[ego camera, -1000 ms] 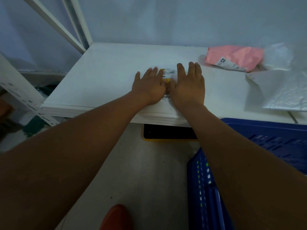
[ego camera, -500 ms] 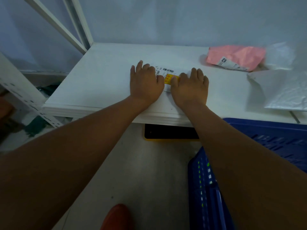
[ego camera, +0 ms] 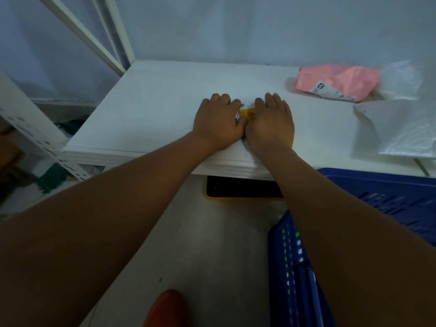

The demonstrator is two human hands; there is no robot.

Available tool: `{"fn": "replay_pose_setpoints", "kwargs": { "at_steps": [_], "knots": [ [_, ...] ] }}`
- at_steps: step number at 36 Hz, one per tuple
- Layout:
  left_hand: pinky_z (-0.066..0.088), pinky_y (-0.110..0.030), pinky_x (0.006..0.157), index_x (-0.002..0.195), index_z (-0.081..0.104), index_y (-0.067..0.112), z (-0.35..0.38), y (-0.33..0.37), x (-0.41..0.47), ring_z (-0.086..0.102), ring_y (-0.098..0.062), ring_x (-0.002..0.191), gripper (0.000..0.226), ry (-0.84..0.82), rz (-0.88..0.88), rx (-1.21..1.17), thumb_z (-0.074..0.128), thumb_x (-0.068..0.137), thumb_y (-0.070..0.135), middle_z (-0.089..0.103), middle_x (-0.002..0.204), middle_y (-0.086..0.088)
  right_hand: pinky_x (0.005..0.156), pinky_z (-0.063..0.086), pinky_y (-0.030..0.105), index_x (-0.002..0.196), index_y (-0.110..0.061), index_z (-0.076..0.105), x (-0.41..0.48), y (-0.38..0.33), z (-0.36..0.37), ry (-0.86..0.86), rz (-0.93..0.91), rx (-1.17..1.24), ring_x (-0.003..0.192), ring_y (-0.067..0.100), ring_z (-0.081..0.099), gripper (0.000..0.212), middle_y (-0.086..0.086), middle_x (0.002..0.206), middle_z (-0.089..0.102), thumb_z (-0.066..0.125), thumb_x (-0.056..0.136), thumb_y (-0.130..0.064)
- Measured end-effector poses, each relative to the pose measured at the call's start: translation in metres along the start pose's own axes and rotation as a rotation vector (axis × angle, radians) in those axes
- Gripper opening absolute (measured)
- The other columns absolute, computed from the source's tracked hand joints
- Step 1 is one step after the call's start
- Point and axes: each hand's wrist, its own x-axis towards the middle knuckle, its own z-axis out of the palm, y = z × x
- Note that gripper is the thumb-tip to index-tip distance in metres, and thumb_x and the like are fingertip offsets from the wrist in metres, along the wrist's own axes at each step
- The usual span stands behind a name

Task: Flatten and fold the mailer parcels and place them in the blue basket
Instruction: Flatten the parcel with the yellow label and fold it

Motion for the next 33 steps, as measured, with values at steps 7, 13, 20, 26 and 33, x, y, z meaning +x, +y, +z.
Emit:
{"fn": "replay_pose_setpoints", "kwargs": {
  "at_steps": [7,13,20,26,33],
  "knots": [
    [0.010,-0.044,0.123,0.157,0.023,0.023,0.0012,0.0009,0.0053,0.013,-0.020,0.152,0.053,-0.284,0.027,-0.194,0.021,0.107,0.040,0.022,0.164,-0.005,0.124,0.010,0.040,0.156,-0.016,0.024,-0.0013,-0.0001,0.0003,-0.122,0.001,0.108,0.151,0.026,0.017,0.054,0.012,0.161,0.028,0.021,0.105,-0.033],
    [0.002,-0.041,0.124,0.158,0.014,0.025,-0.0012,-0.0001,0.0058,0.004,-0.015,0.153,0.054,-0.352,0.015,-0.146,0.012,0.107,0.041,0.008,0.166,-0.001,0.124,0.001,0.044,0.158,-0.020,0.016,0.0031,-0.0033,0.0022,-0.258,0.065,0.003,0.153,0.022,0.004,0.058,0.007,0.166,0.011,0.007,0.105,-0.041],
    [-0.001,-0.043,0.124,0.158,0.009,0.031,0.0024,0.0023,0.0050,-0.002,-0.018,0.153,0.054,-0.358,-0.098,-0.087,0.009,0.106,0.046,0.002,0.167,0.000,0.123,-0.003,0.046,0.159,-0.024,0.011,0.0029,-0.0069,0.0009,-0.276,0.175,-0.071,0.153,0.023,-0.003,0.058,0.006,0.167,0.002,0.011,0.103,-0.039],
    [-0.003,-0.048,0.123,0.159,0.007,0.027,0.0046,0.0024,0.0048,-0.004,-0.019,0.153,0.058,-0.341,-0.197,-0.042,0.012,0.104,0.047,0.001,0.167,-0.001,0.122,-0.002,0.049,0.158,-0.020,0.014,0.0026,-0.0083,0.0029,-0.234,0.289,-0.081,0.153,0.025,0.000,0.060,0.008,0.166,0.005,0.016,0.102,-0.041],
    [-0.002,-0.049,0.123,0.159,0.007,0.024,0.0044,0.0006,0.0038,-0.003,-0.019,0.153,0.061,-0.339,-0.206,-0.069,0.012,0.104,0.049,0.001,0.167,-0.003,0.122,0.003,0.050,0.158,-0.014,0.015,0.0037,-0.0081,0.0034,-0.227,0.308,-0.056,0.153,0.026,0.003,0.061,0.009,0.166,0.007,0.017,0.103,-0.041]
  ]
}}
